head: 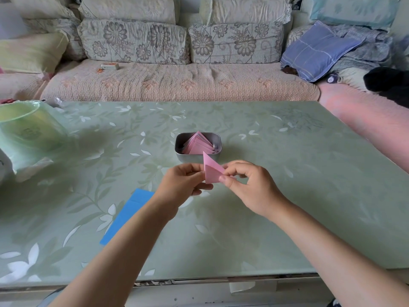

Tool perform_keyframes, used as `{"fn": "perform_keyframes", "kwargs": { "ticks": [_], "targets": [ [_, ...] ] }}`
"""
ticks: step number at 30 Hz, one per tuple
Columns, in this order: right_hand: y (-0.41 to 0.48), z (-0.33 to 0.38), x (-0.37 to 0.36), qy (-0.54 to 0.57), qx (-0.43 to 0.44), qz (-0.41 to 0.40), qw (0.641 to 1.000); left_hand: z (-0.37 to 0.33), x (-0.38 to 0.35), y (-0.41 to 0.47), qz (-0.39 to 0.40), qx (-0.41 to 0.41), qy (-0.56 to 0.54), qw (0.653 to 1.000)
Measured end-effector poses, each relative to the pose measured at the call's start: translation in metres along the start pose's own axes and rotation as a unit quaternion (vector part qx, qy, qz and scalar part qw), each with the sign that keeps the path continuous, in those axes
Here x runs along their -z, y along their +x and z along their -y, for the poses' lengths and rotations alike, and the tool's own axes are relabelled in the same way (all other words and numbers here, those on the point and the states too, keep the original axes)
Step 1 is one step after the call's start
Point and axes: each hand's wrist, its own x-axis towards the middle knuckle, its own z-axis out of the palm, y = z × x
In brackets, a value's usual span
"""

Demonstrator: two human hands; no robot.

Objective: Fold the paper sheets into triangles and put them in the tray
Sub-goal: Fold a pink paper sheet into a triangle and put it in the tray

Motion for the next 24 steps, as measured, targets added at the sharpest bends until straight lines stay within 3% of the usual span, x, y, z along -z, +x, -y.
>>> {"fn": "perform_keyframes", "kwargs": {
  "ticks": [3,8,15,24],
  "targets": [
    [0.003,-0.005,0.002,0.046,-0.073,-0.008,0.996,-0.001,-0.003,-0.001,0.025,-0.001,0.019,1.000],
    [0.005,-0.004,0.003,0.081,-0.099,-0.002,0.992,-0.002,-0.004,-0.003,0.057,-0.011,0.044,0.997],
    [0.004,-0.002,0.002,0.080,-0.101,0.025,0.991,0.007,-0.010,0.000,-0.031,-0.078,0.055,0.995],
    [0.004,0.000,0.002,0.127,-0.156,0.042,0.979,0.008,-0.014,-0.002,-0.013,-0.089,0.040,0.995]
  ]
}}
